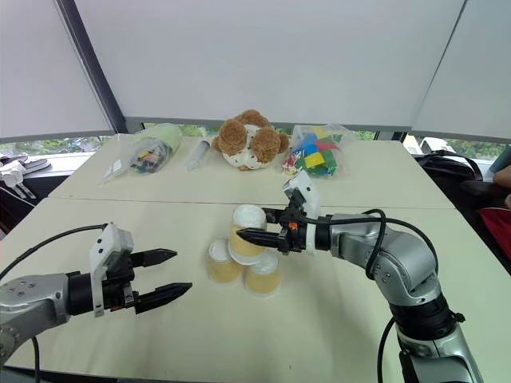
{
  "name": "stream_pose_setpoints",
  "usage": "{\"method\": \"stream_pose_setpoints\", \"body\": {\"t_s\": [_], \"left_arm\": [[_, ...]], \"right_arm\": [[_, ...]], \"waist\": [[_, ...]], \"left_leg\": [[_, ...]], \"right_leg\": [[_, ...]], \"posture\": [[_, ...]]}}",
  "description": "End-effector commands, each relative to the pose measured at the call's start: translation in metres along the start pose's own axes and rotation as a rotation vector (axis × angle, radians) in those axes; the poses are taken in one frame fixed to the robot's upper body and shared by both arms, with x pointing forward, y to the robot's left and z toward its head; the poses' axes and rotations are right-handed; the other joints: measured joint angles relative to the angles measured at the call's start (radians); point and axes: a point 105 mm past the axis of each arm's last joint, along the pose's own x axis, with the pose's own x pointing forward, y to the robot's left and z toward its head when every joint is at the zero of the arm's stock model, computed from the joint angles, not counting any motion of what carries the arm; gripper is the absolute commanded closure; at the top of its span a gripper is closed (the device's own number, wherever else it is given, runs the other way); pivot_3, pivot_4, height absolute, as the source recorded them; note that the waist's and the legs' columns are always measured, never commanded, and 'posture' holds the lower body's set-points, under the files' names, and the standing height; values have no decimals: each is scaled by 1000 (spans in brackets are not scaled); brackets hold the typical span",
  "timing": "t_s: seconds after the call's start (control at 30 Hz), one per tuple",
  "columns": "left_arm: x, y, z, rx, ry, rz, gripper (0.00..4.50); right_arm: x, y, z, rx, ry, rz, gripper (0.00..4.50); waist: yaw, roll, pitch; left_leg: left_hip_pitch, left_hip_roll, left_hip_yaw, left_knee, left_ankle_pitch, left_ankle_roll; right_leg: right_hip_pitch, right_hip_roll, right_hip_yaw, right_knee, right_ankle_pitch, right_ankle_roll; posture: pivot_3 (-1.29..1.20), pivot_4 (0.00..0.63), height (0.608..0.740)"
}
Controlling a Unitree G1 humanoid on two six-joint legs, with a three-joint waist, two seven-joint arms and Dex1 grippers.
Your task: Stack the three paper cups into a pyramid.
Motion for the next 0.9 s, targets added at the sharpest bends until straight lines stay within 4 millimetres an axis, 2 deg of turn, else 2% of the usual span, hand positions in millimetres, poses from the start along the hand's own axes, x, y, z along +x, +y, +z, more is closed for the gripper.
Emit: {"method": "stream_pose_setpoints", "body": {"t_s": [0.03,0.27,0.73,0.9], "left_arm": [[2,-4,5,38,-23,-2,0],[4,-6,4,39,-28,-5,0],[10,-8,4,41,-37,-9,0],[11,-7,3,41,-39,-4,0]], "right_arm": [[1,8,5,-44,-14,28,2352],[4,6,1,-76,9,30,2352],[4,-3,8,-118,8,11,2352],[8,-3,3,-117,25,19,2352]], "waist": [[0,0,0],[0,0,0],[0,0,0],[0,0,0]], "left_leg": [[0,0,0,0,0,0],[0,0,0,0,0,0],[0,0,0,0,0,0],[0,0,0,0,0,0]], "right_leg": [[0,0,0,0,0,0],[0,0,0,0,0,0],[0,0,0,0,0,0],[0,0,0,0,0,0]], "posture": [[0,150,740],[0,150,740],[0,150,740],[0,150,740]]}}
